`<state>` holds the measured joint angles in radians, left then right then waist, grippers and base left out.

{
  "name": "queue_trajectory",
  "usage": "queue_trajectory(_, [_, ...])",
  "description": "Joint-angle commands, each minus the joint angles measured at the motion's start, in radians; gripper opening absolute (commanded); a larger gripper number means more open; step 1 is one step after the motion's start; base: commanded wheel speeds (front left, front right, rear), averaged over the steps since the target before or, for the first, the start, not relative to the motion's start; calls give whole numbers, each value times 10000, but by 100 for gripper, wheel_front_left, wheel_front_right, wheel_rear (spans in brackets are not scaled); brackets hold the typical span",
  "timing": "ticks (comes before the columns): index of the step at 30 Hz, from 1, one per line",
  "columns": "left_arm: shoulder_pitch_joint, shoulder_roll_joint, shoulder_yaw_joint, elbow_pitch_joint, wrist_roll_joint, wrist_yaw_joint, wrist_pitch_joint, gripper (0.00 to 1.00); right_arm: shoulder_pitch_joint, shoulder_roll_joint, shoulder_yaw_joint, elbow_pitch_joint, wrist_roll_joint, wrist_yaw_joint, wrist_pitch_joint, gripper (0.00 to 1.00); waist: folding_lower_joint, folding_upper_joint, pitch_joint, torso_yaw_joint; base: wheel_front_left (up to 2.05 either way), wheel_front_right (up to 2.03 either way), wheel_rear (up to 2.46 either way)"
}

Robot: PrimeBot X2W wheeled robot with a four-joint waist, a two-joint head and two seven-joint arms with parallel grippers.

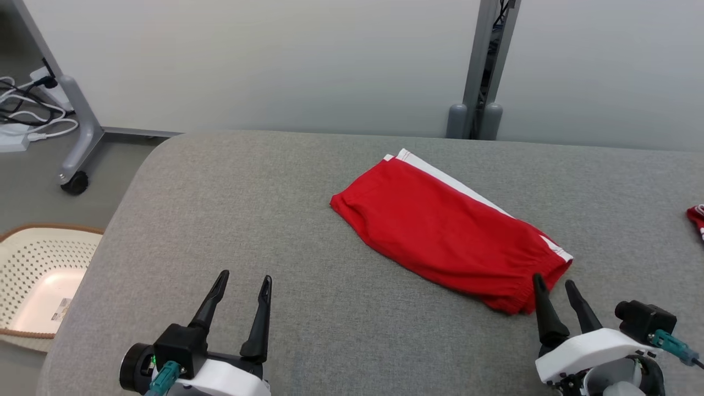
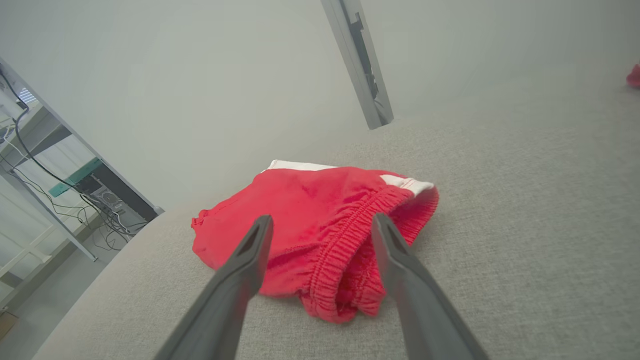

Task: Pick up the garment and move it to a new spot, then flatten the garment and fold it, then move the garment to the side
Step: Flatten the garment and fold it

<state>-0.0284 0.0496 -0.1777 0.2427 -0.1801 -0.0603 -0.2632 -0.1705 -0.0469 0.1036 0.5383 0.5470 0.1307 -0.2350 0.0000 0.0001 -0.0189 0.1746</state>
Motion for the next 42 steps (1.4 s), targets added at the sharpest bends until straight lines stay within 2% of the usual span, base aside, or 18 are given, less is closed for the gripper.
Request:
queue_trajectory(1, [-181,32,-28,28,-3,27,-6,100,-137,-84,-139,236,-7,0,51,100,0,-1,135,167,0,0,0])
queue_trajectory(7, [-276,32,-162,31,-91,49,-6,100,-801,-75,-844,1619,-371,0,18,100,0,-1,449,534,0,0,0])
queue_trajectory(15, [-464,32,-236,78,-170,46,-6,100,-1584,-79,-776,2801,389,0,285,100,0,-1,848,730,0,0,0])
queue_trajectory(19, [-522,30,-250,84,-199,16,-6,100,-1883,-84,-985,3388,318,0,324,100,0,-1,965,790,0,0,0])
queue_trajectory(24, [-729,30,-353,57,-184,-6,-6,100,-2432,-68,-1219,4187,882,0,476,100,0,-1,1231,922,0,0,0])
queue_trajectory(34, [-910,31,-420,47,-280,-29,-6,100,-2929,55,-229,4383,2166,10,1142,100,0,-1,1550,1023,0,0,0])
queue_trajectory(41, [-1066,33,-453,63,-282,-10,-6,100,-3218,66,395,4413,2834,12,1056,100,0,-1,1665,1138,0,0,0])
queue_trajectory(42, [-1077,31,-452,60,-284,2,-6,100,-3253,57,457,4439,2908,12,1017,65,0,-1,1679,1144,0,0,0])
